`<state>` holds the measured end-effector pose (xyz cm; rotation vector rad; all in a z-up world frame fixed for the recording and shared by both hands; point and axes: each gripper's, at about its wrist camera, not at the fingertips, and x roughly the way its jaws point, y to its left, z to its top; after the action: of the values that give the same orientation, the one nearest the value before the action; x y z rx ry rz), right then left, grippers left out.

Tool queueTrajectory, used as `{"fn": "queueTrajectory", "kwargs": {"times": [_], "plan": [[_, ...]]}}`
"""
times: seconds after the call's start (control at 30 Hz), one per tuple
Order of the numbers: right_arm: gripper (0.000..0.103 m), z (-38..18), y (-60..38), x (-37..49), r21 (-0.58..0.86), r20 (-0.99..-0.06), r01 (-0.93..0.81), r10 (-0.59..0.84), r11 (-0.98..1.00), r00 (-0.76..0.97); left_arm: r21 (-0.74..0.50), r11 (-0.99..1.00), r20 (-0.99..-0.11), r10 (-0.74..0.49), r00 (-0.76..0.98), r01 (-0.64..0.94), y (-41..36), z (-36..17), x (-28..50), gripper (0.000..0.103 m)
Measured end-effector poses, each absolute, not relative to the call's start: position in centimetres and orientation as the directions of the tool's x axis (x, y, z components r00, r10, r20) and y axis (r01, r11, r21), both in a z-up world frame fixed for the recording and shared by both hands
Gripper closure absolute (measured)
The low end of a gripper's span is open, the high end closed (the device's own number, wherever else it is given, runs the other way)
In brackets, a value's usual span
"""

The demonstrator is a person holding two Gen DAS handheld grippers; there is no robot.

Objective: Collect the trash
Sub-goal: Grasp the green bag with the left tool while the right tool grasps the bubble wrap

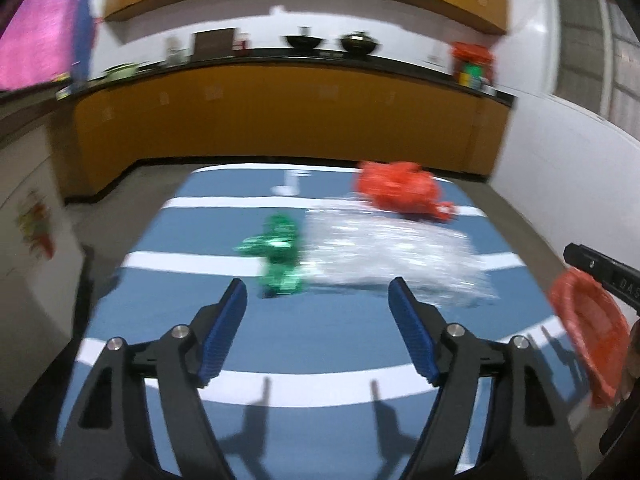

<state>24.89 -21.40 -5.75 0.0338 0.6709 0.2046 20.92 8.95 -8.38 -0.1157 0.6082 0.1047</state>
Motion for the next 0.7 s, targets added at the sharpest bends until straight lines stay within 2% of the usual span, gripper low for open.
{"fn": "queueTrajectory", "kwargs": {"times": [0.2,0.4,0.47,0.53,0.6,0.7], "plan": [[0.075,-7.4,-16.0,28.7,0.073,-0.653,-0.273,0.253,0.959,0.714,-0.085,0.967,-0.561,0.152,0.814,-0.239,13.5,-8.8,20.2,0.025],[0.073,-9.7,-13.3,32.3,0.062,-0.700,-0.277,0.240,0.959,0.673,-0.096,0.954,-0.567,0.183,0.804,-0.284,16.5,-9.3,19.7,0.023],[0.053,-10.1,-12.8,32.9,0.053,-0.703,-0.266,0.225,0.963,0.675,-0.103,0.951,-0.573,0.183,0.799,-0.292,17.1,-9.6,19.8,0.023],[0.049,-10.5,-12.4,33.2,0.041,-0.713,-0.258,0.209,0.965,0.670,-0.111,0.948,-0.581,0.181,0.794,-0.298,17.7,-10.0,19.8,0.023],[0.050,-11.3,-12.0,33.3,0.012,-0.733,-0.258,0.184,0.966,0.655,-0.121,0.946,-0.588,0.176,0.790,-0.301,18.0,-10.4,20.0,0.023],[0.063,-12.3,-11.5,33.0,-0.034,-0.742,-0.268,0.155,0.963,0.652,-0.134,0.945,-0.595,0.165,0.787,-0.300,18.2,-10.8,20.2,0.023]]}}
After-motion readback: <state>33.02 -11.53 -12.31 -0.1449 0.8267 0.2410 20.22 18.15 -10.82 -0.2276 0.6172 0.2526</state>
